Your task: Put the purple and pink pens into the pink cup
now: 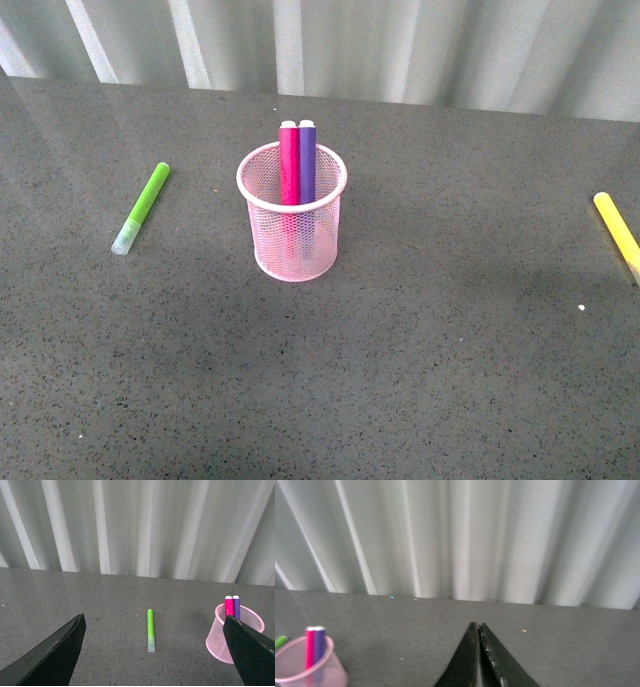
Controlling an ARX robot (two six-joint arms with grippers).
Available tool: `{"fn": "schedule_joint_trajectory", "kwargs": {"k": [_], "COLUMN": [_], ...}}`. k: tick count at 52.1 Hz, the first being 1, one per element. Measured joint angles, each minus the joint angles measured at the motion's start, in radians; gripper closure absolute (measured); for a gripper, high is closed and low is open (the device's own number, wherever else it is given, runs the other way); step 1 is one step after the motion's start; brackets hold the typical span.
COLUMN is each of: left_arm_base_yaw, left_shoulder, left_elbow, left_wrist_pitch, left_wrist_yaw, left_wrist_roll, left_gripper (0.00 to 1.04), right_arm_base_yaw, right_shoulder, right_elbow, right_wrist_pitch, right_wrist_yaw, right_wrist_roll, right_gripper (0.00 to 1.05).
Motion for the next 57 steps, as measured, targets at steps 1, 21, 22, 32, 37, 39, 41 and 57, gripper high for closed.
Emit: {"fn": "schedule_joint_trajectory", "kwargs": {"k": [1,21,22,32,37,39,41,57], "left_arm_base_yaw": [0.0,0.0,0.0,0.0,0.0,0.0,0.0,0.0], "left_shoulder": [0.0,0.0,0.0,0.0,0.0,0.0,0.0,0.0], "left_elbow": [0.0,0.0,0.0,0.0,0.0,0.0,0.0,0.0], "left_wrist_pitch": [0.0,0.0,0.0,0.0,0.0,0.0,0.0,0.0], "left_wrist_yaw": [0.0,0.0,0.0,0.0,0.0,0.0,0.0,0.0], "left_wrist_roll": [0.0,0.0,0.0,0.0,0.0,0.0,0.0,0.0], "left_gripper": [0.07,0.07,0.07,0.07,0.07,0.07,0.07,0.07], "right_arm_base_yaw": [-0.004,-0.119,-0.119,-0.119,-0.119,-0.119,-0.119,-0.119], "right_shoulder": [-0.009,-0.159,-0.17,-0.229,-0.263,-0.276,-0.288,-0.483], "right_elbow": [-0.005,-0.061,-0.063,-0.088,-0.088,-0.088,-0.088,-0.088], "right_wrist_pitch": [-0.005,-0.097,-0.104,-0.117,-0.145,-0.158,-0.169,-0.398], "right_wrist_yaw": [-0.006,-0.118,-0.118,-0.118,-0.118,-0.118,-0.119,-0.118], "right_wrist_roll": [0.0,0.0,0.0,0.0,0.0,0.0,0.0,0.0], "right_gripper": [1.01,1.01,1.01,1.01,1.01,1.01,1.01,1.01]}}
